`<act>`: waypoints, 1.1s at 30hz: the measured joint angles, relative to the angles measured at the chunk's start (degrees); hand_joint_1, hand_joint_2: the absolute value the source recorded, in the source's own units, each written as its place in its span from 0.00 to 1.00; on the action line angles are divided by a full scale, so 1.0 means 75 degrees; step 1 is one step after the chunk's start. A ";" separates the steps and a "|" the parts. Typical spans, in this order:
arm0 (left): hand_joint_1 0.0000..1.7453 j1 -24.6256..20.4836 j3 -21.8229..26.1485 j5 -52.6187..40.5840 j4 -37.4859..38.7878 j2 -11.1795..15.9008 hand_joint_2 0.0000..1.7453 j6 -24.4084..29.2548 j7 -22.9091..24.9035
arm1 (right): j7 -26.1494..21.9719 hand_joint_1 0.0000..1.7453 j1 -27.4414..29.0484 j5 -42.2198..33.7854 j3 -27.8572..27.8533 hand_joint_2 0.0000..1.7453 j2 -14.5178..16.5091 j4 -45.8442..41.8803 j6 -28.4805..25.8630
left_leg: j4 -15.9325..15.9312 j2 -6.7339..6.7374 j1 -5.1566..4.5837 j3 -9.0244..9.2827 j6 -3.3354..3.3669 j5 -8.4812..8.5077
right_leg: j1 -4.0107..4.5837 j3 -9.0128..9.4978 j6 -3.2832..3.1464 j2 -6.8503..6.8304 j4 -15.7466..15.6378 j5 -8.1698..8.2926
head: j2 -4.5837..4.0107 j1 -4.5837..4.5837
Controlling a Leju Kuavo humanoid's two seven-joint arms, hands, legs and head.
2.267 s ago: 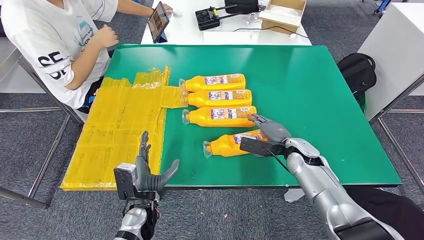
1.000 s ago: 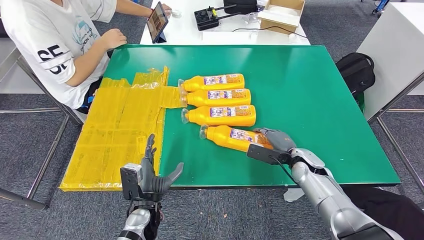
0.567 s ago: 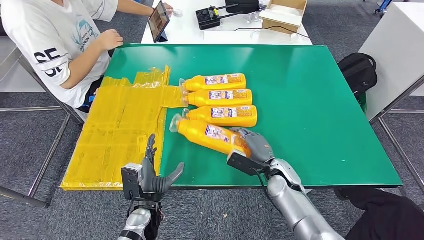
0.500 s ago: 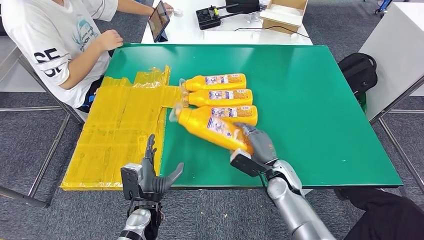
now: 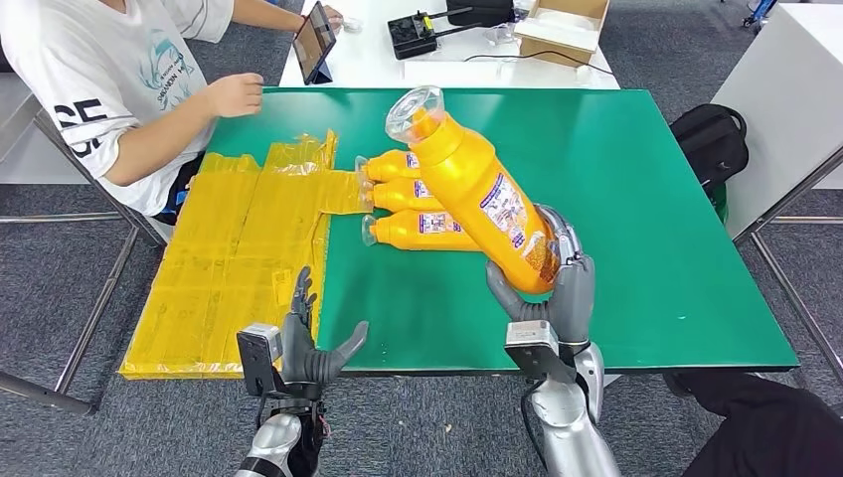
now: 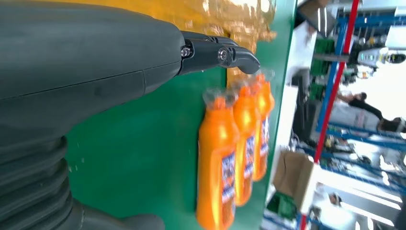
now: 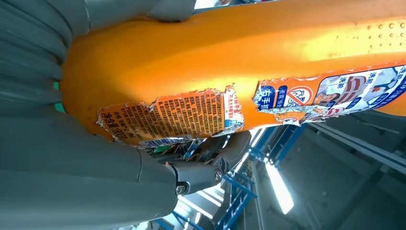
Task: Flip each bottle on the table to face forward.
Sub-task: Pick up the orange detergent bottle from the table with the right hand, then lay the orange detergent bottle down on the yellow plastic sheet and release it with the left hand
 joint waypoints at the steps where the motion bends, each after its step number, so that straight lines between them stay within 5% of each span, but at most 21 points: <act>1: 0.00 -0.0003 -0.0023 0.0063 -0.0004 0.0000 1.00 -0.0151 0.0000 | -0.0063 1.00 0.0026 -0.0003 -0.0007 1.00 0.0029 -0.0015 0.0090 | 0.0000 0.0000 0.0000 0.0000 0.0000 0.0000 | 0.0000 0.0000 0.0000 0.0000 0.0001 0.0000 | 0.0000 0.0000; 16: 0.00 0.0126 -0.0325 0.0629 -0.0854 0.0004 1.00 -0.1843 0.0265 | -0.0734 1.00 0.0550 -0.0088 0.0470 1.00 0.0794 0.1336 0.0964 | -0.0002 -0.0001 0.0003 -0.0007 -0.0003 -0.0003 | 0.0001 -0.0005 -0.0001 0.0000 0.0002 -0.0003 | 0.0000 0.0001; 33: 0.00 0.0137 -0.0339 0.0780 -0.0900 0.0015 1.00 -0.1919 0.0283 | -0.0738 1.00 0.0729 -0.0746 0.0933 1.00 0.0736 0.1739 0.0368 | -0.0002 -0.0001 0.0002 -0.0008 -0.0003 -0.0003 | 0.0001 -0.0009 -0.0001 0.0000 0.0001 -0.0003 | 0.0000 0.0000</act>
